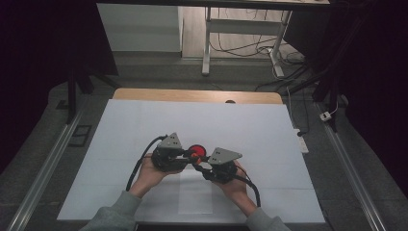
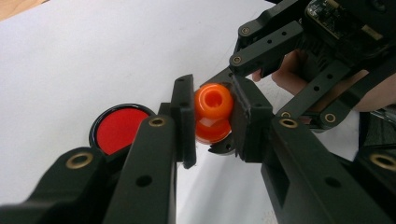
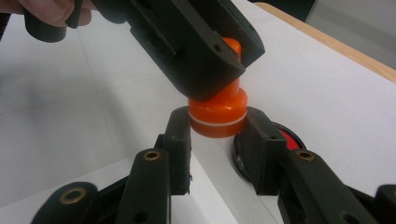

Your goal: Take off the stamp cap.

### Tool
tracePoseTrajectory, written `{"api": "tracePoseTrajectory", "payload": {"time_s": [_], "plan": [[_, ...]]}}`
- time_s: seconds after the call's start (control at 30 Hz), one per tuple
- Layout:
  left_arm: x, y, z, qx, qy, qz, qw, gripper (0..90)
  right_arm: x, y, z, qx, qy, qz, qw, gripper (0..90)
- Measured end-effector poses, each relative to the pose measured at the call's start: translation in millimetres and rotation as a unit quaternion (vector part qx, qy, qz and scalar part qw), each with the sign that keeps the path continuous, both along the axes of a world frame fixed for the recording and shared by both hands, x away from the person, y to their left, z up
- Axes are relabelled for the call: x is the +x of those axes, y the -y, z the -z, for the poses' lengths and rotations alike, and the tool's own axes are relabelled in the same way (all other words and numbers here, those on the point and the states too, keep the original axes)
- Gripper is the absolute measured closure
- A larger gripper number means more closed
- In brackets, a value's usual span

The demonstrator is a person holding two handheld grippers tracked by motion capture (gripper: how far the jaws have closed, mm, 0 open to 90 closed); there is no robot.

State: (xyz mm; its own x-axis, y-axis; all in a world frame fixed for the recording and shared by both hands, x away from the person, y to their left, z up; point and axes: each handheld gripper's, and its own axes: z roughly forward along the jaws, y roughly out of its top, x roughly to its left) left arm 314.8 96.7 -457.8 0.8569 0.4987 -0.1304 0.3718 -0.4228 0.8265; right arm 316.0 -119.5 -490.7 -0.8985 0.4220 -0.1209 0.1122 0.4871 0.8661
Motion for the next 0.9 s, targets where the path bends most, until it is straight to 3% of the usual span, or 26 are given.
{"api": "tracePoseTrajectory", "payload": {"time_s": [0.9], "plan": [[0.5,-0.7,0.5,-0.003,-0.004,0.001,1.0000,72.6,-2.3,-0.2,1.4,-0.001,0.005,0.006,1.0000,64.5]]}}
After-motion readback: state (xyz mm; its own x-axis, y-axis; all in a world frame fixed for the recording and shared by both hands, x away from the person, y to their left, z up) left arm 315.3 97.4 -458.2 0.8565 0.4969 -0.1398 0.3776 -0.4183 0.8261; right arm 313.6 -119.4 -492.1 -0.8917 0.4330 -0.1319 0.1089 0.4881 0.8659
